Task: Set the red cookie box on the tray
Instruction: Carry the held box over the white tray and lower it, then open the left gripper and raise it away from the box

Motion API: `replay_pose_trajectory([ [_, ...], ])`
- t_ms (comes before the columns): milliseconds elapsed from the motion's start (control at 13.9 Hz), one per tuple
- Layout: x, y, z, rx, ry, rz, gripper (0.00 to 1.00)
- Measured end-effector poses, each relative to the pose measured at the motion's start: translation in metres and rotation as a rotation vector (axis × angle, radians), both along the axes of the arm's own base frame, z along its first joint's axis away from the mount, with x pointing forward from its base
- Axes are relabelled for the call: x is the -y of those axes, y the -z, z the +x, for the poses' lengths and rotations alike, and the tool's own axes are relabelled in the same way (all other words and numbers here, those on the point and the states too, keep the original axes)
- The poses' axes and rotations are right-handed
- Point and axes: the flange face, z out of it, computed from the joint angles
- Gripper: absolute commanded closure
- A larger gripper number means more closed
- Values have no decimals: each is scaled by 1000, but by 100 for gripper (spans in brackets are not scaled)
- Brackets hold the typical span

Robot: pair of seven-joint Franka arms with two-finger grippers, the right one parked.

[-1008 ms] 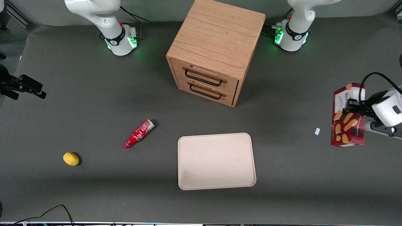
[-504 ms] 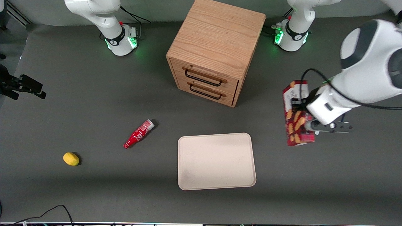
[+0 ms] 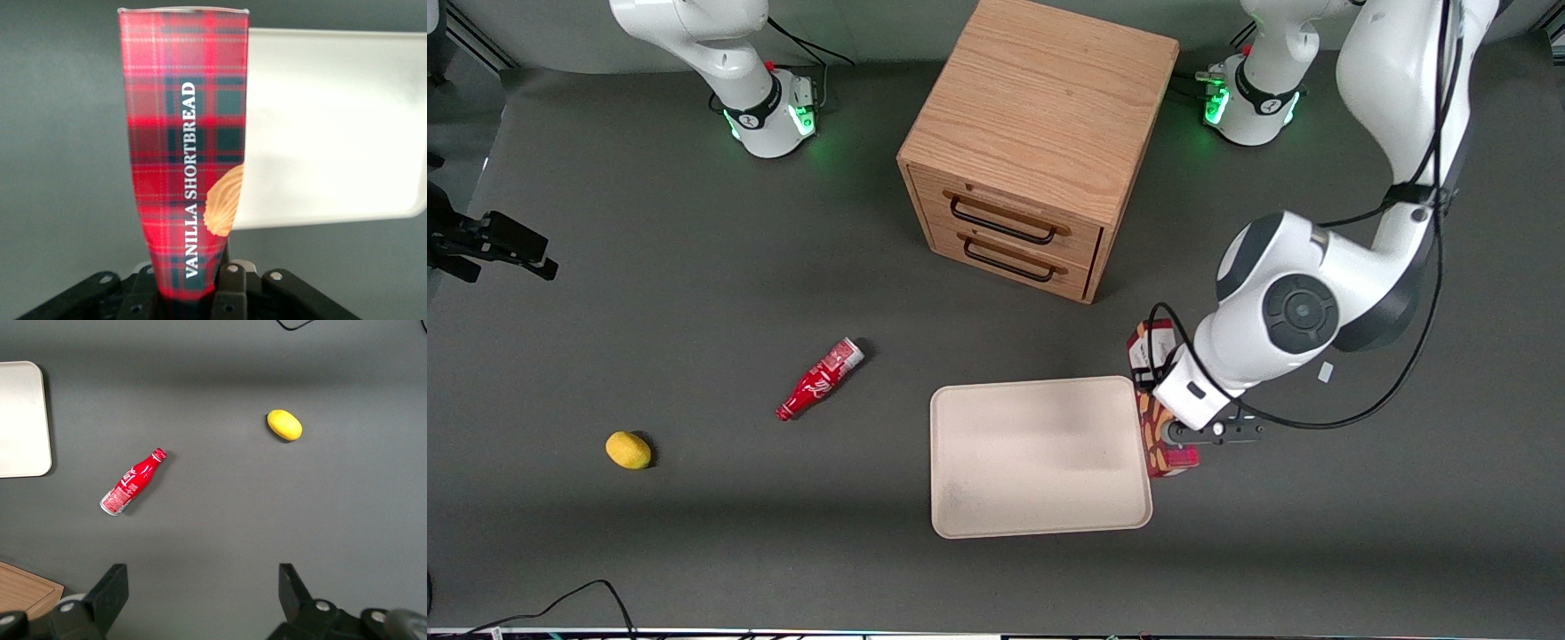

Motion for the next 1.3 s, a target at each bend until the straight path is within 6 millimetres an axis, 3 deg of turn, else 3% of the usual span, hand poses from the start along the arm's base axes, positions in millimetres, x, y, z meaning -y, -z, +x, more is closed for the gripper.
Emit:
replay_pose_trajectory([
  [360,37,88,3,85,-14,50,100],
  [504,36,105,5,94,-12,50,100],
  [720,30,114,7,100,-5,71,100],
  [792,30,116,7,99,-2,74,88],
  [936,31,119,7,104,-2,70,52],
  [1008,31,119,8,105,-9,68,25],
  [1080,31,119,8,106,-16,67,16],
  [1152,32,119,8,108,-21,66,14],
  [1296,32,117,9,112,-28,64,0],
])
